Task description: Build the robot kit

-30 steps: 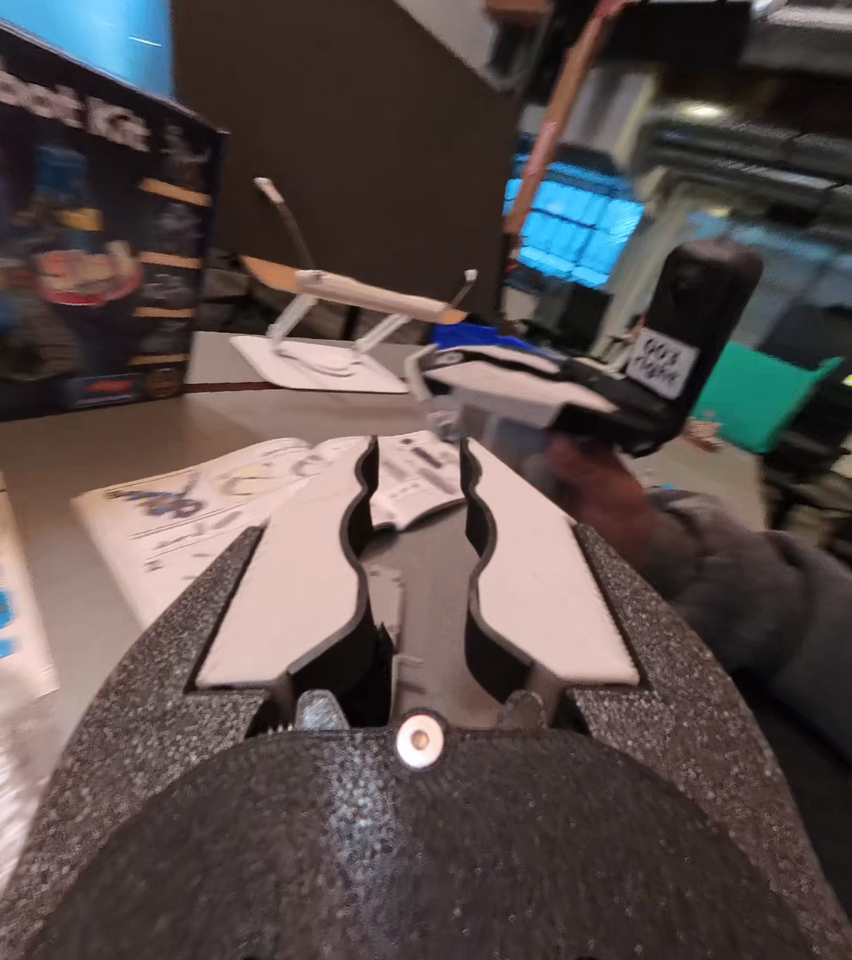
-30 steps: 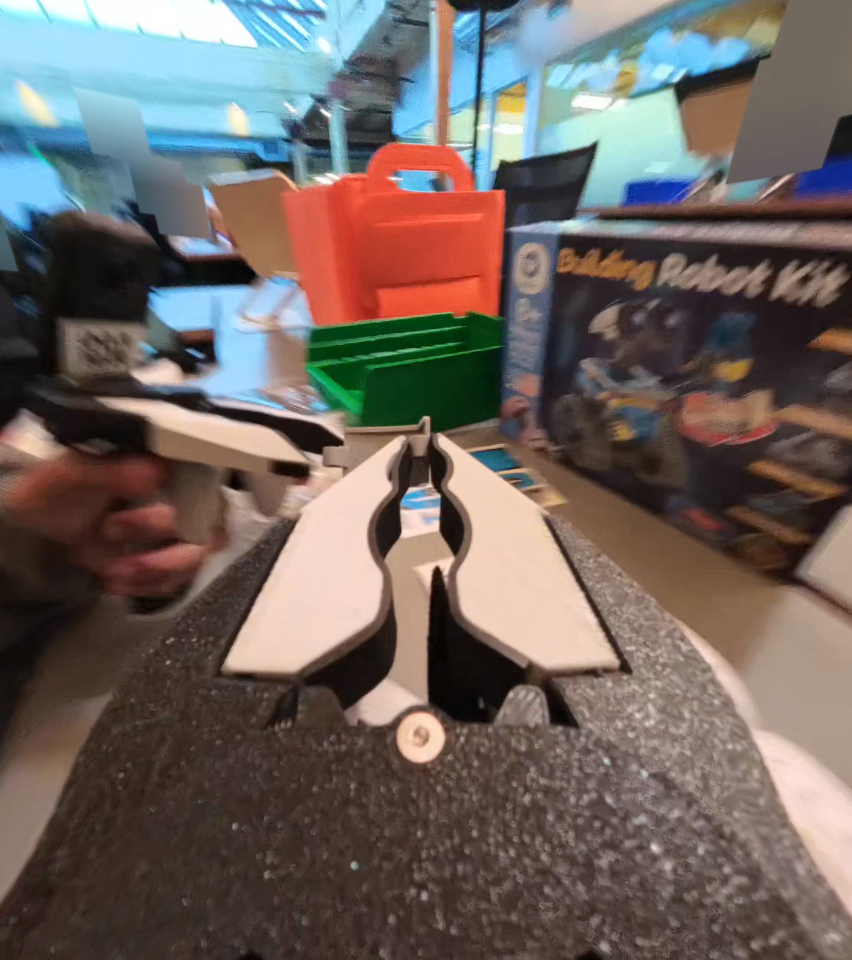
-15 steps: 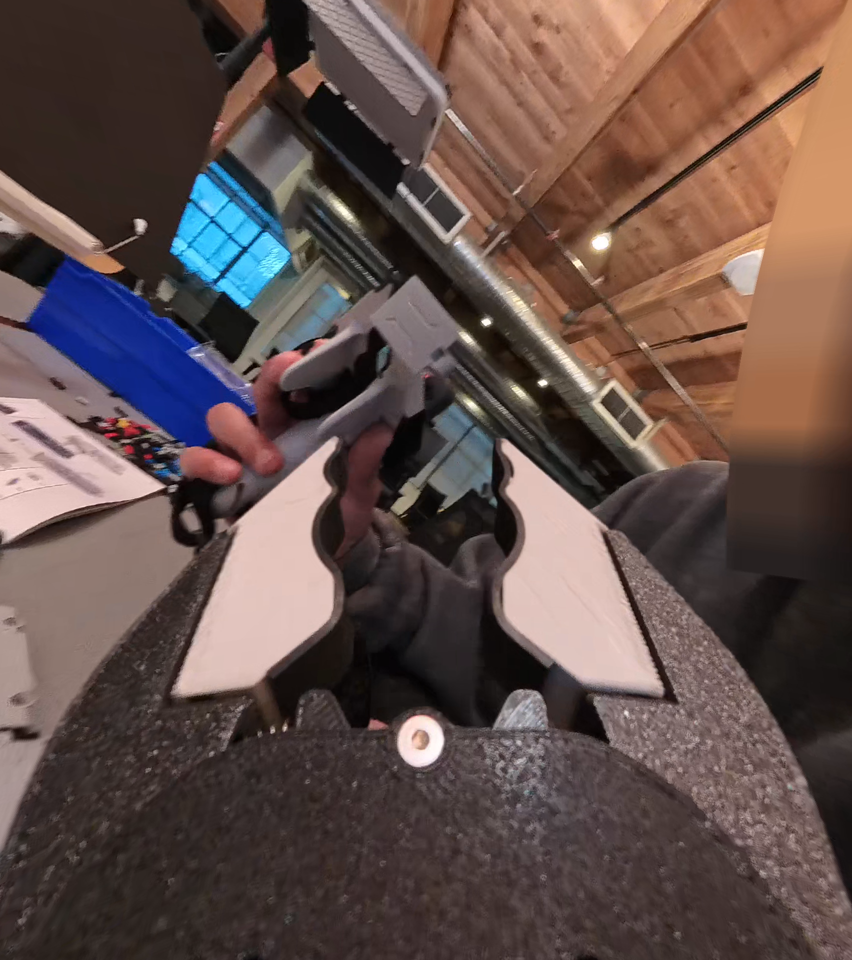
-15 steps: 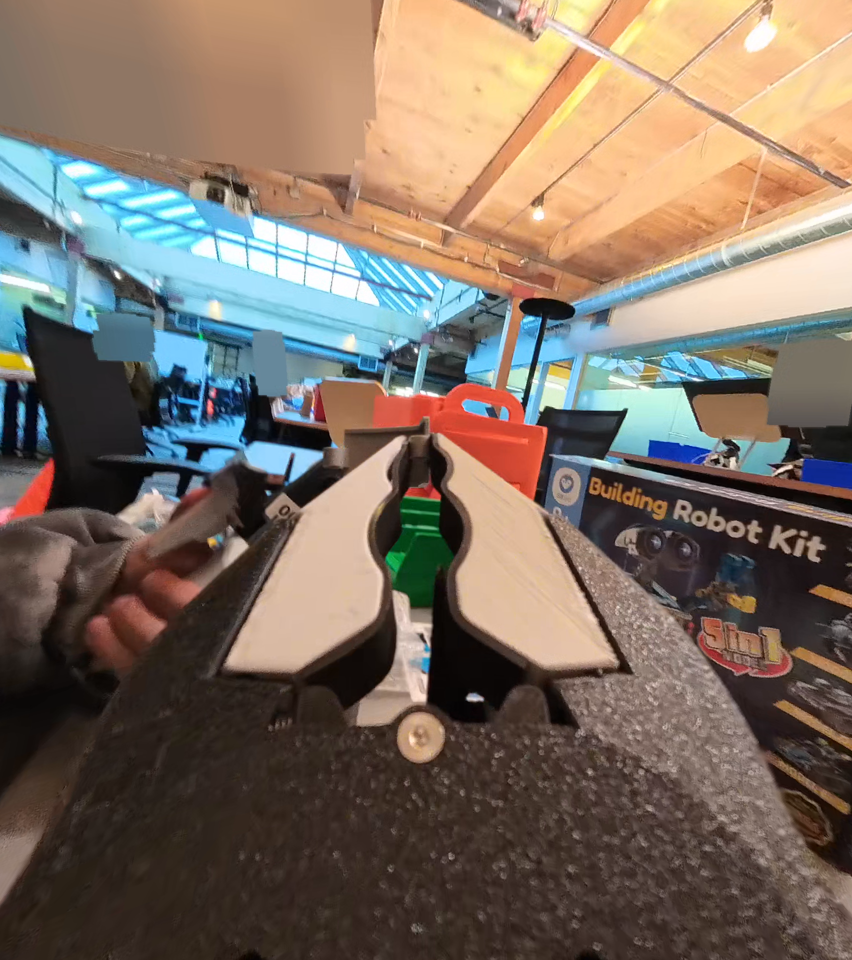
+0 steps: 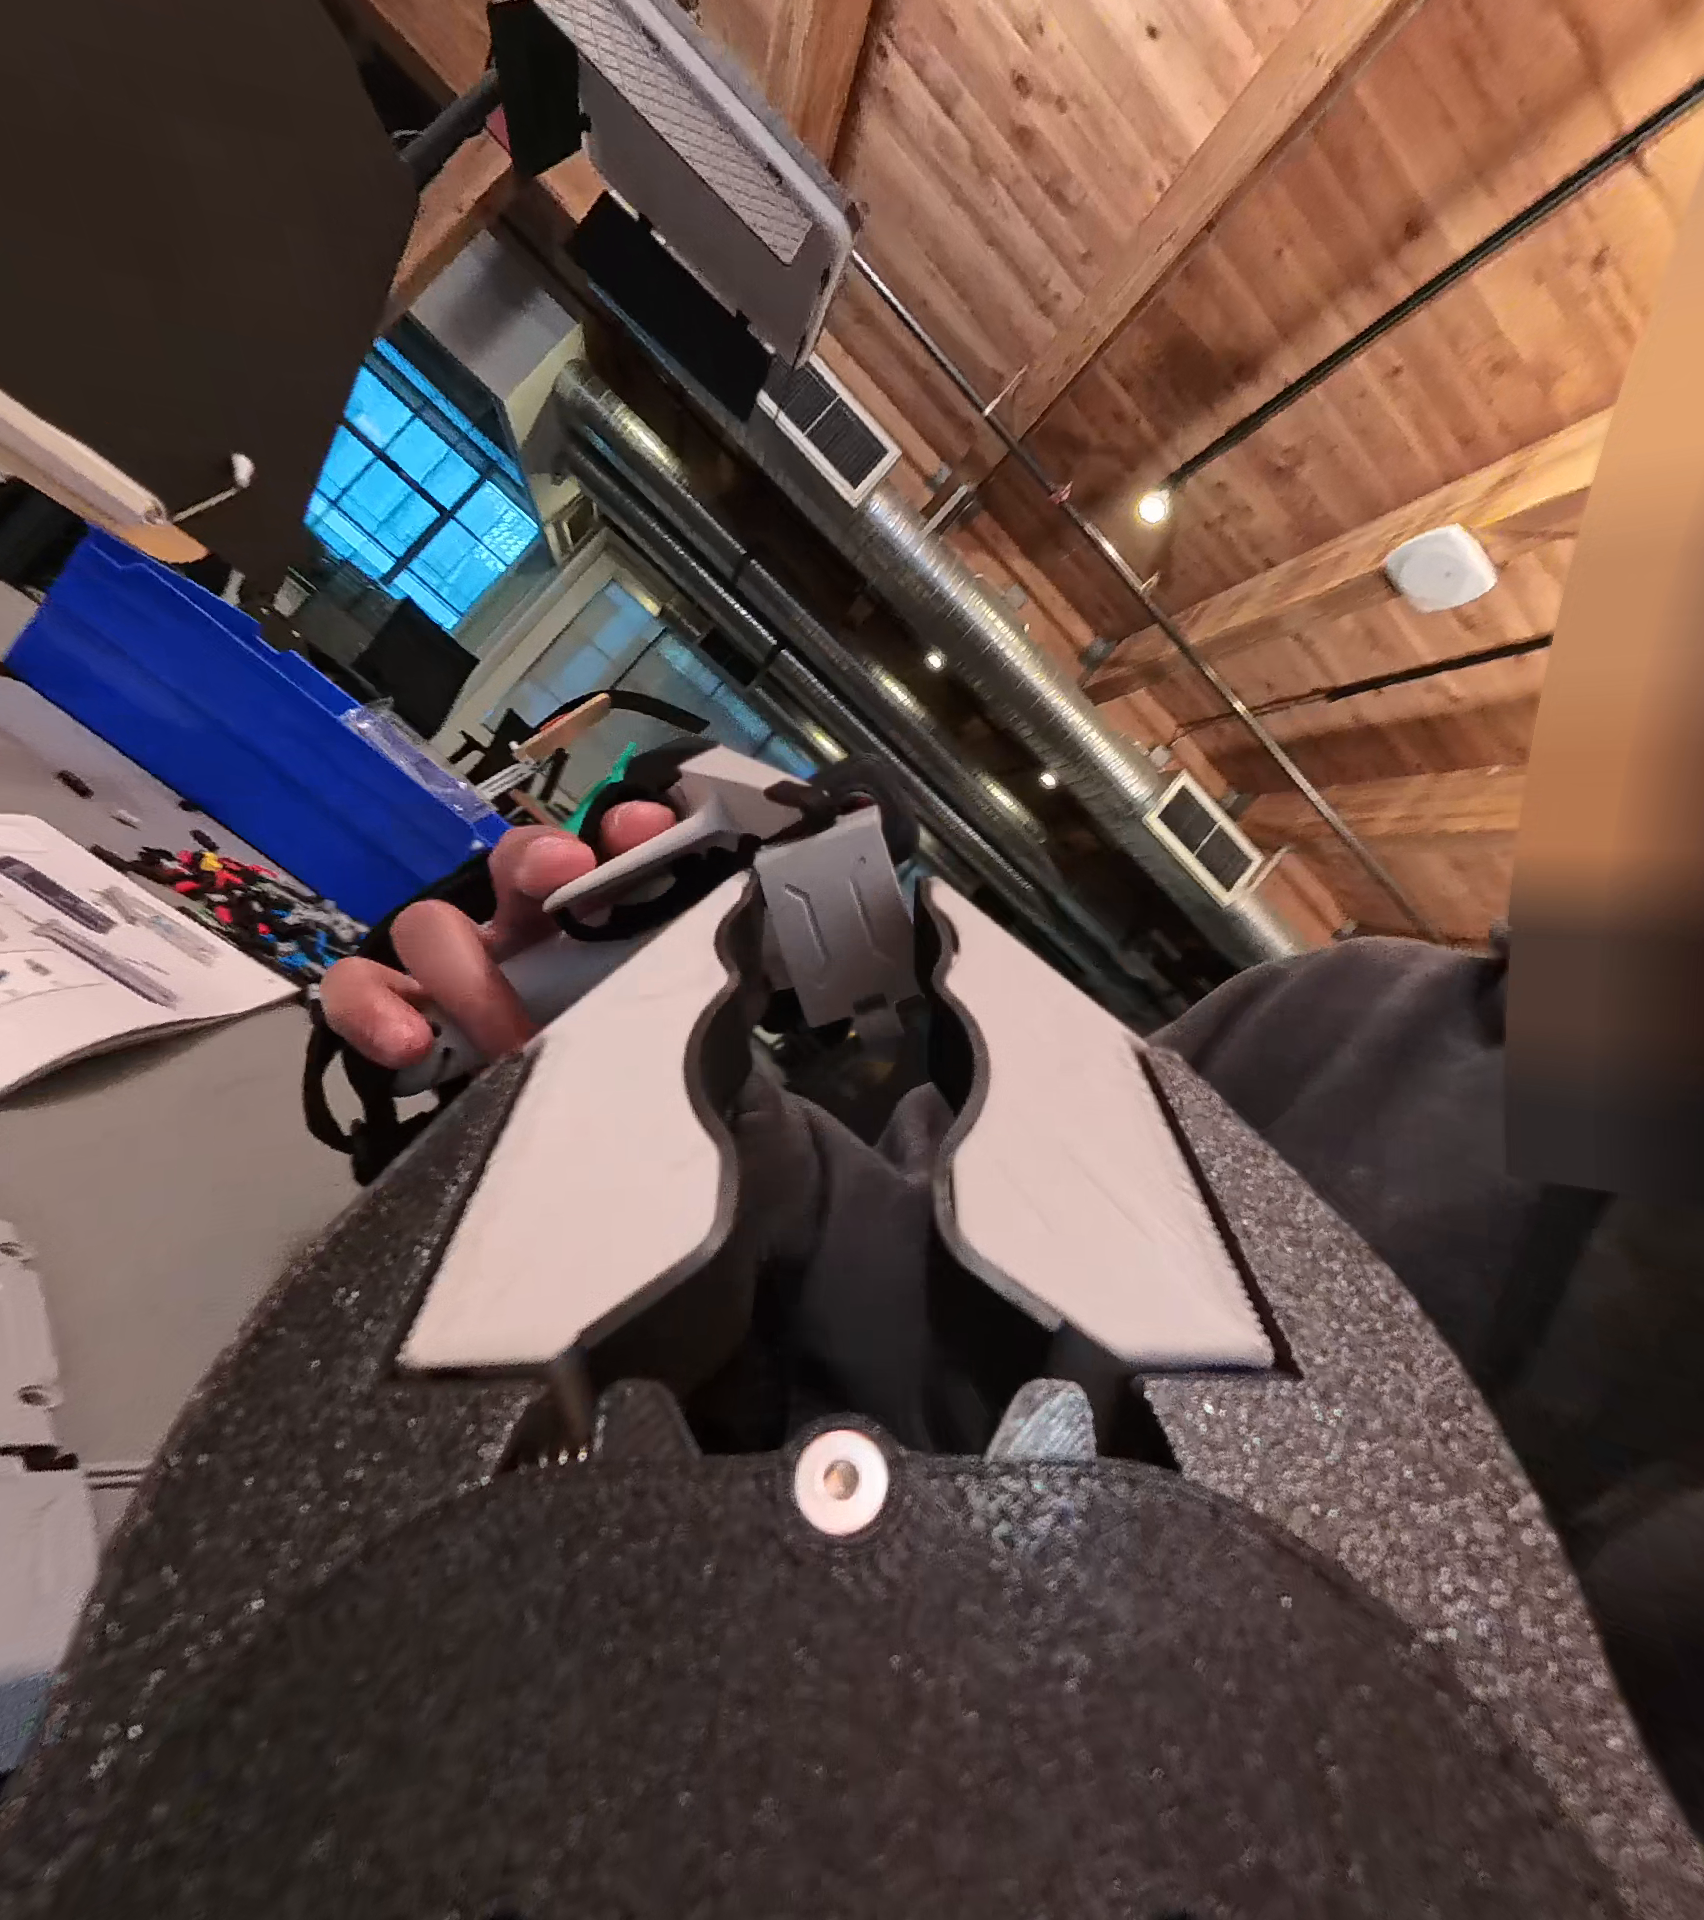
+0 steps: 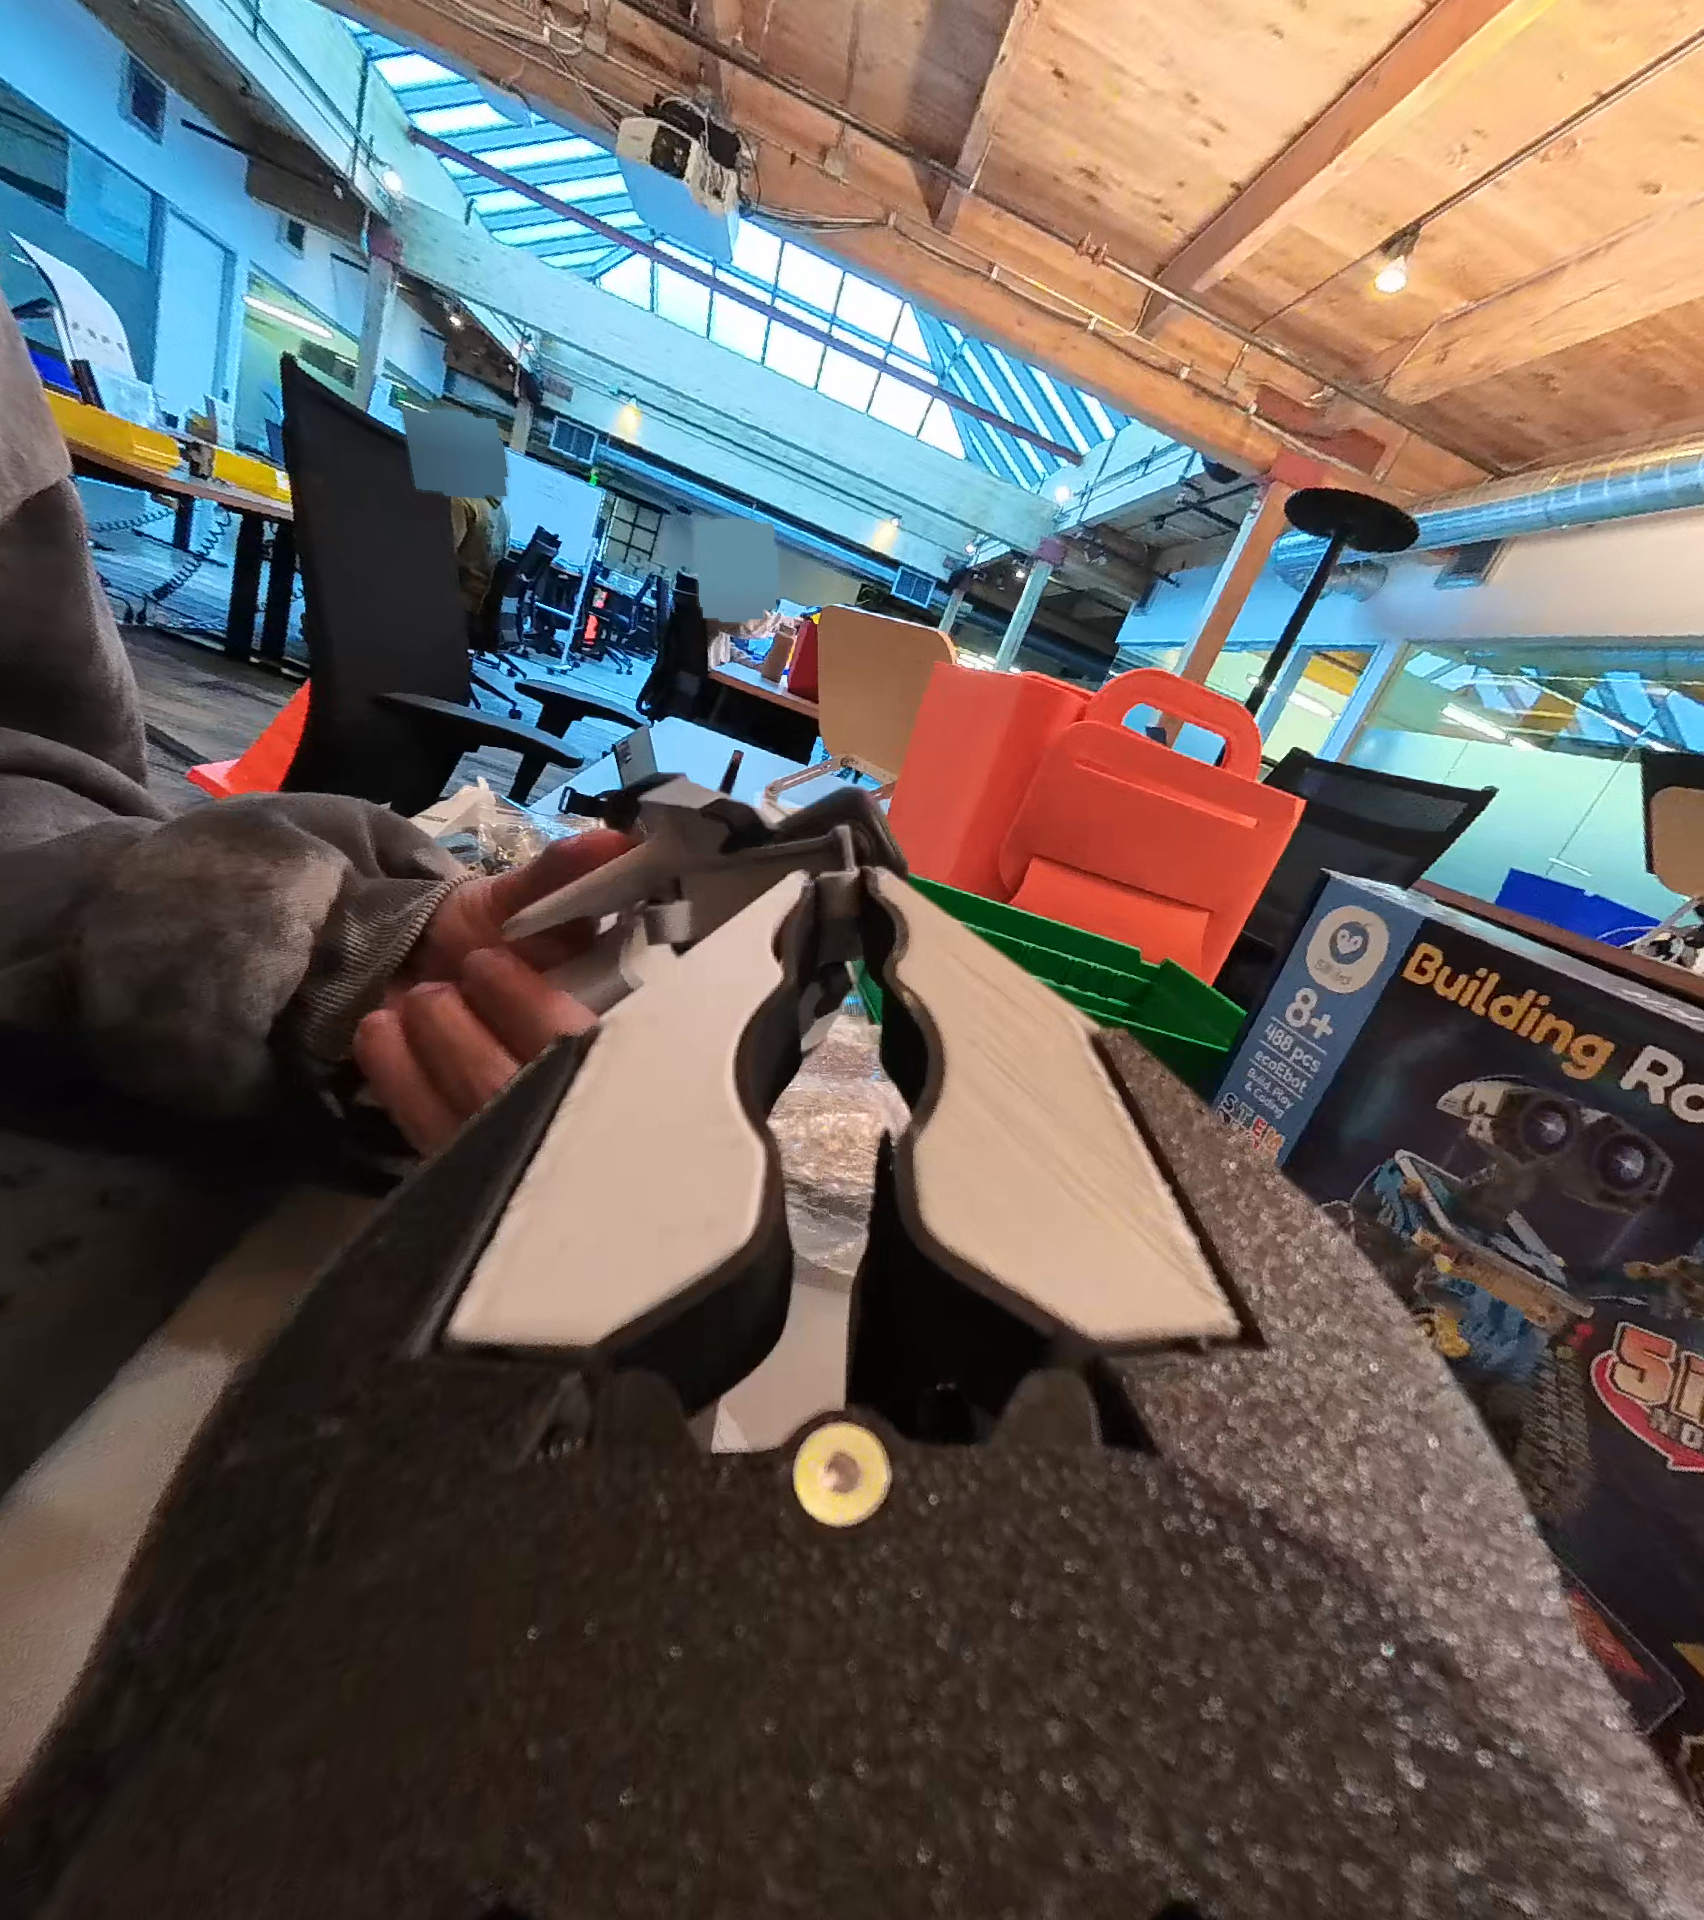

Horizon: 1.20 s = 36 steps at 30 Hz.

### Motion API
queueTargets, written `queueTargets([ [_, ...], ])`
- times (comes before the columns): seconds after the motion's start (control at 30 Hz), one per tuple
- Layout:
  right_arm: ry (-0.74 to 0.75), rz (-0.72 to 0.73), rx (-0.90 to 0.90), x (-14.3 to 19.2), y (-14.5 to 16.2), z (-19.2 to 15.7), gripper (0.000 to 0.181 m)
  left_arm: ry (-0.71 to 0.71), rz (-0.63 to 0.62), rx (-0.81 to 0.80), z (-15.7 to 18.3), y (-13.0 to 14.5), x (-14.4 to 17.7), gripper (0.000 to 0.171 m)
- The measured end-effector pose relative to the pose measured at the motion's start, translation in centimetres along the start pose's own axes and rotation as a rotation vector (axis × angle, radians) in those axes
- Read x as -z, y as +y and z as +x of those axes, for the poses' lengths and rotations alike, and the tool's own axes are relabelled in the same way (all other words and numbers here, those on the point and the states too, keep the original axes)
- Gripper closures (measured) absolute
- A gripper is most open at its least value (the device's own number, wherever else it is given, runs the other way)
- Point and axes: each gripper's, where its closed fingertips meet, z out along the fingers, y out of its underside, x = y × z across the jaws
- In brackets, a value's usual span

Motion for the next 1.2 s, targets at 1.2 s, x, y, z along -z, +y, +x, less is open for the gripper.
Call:
queueTargets([
  [1.2,-0.102,-0.251,-0.642,2.2,3.7,1.5,0.159,-0.464,-0.125,-0.519,-4.7,0.6,0.3,0.135],
])
